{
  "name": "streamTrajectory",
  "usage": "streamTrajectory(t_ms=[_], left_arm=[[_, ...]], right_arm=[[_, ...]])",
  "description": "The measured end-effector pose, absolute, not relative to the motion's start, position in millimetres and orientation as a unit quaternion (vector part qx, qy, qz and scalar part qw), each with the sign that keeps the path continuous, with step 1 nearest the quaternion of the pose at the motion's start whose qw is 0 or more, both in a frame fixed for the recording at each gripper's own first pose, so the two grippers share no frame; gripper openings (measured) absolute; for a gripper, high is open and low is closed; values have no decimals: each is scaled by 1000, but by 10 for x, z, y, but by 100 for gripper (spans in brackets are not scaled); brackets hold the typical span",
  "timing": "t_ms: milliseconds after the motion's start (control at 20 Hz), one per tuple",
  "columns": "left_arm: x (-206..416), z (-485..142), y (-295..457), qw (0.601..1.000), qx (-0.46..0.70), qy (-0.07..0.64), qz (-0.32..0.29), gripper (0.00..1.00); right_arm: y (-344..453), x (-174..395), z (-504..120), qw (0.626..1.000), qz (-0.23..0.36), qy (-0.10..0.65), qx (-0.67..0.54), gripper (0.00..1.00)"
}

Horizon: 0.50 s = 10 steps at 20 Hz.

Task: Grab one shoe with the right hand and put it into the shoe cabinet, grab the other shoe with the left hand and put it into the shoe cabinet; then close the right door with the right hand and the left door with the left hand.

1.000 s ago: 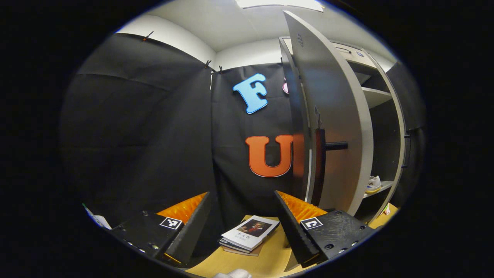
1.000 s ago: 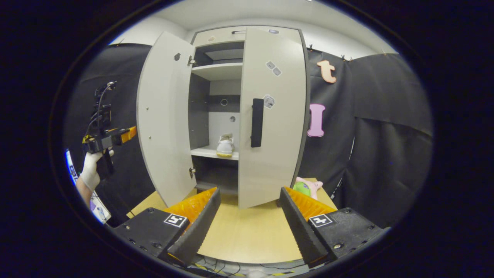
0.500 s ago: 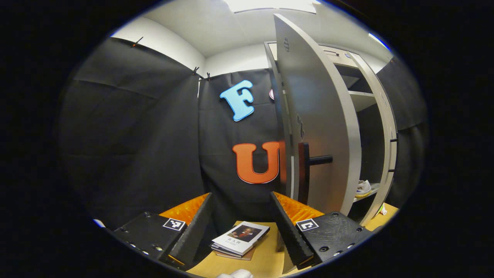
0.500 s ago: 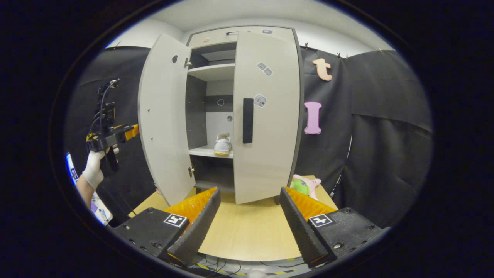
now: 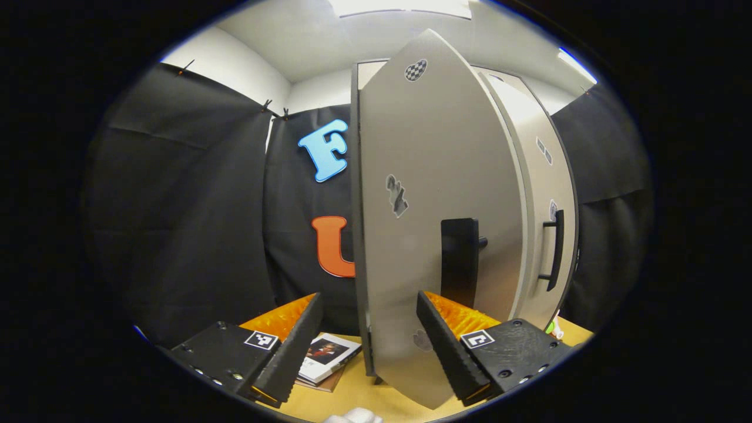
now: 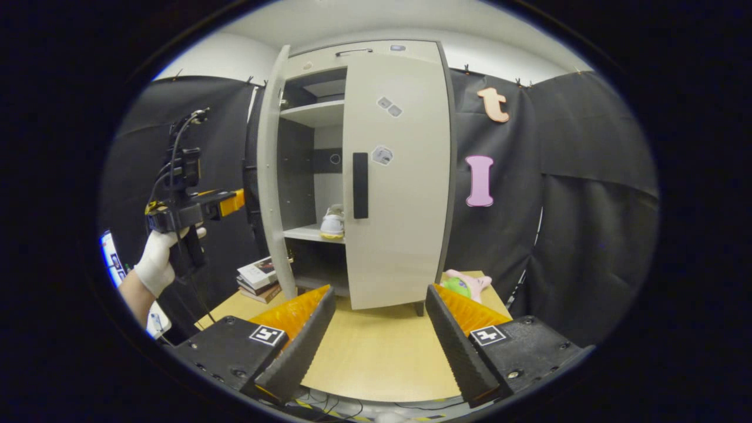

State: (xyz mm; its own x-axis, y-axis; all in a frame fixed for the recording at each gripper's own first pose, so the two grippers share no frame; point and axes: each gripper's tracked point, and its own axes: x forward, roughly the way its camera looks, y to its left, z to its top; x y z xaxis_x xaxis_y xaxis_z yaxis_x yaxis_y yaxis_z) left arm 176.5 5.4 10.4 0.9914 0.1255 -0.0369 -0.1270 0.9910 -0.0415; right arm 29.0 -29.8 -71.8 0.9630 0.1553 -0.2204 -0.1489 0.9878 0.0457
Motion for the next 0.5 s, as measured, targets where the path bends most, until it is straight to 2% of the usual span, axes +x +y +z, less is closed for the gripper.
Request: streamTrajectory(t_ms=[500], left_arm=[[1310,230,-274,998,-25,22,54,96]], right_arm=[[-591,389,-515,995,57,72,43,99]])
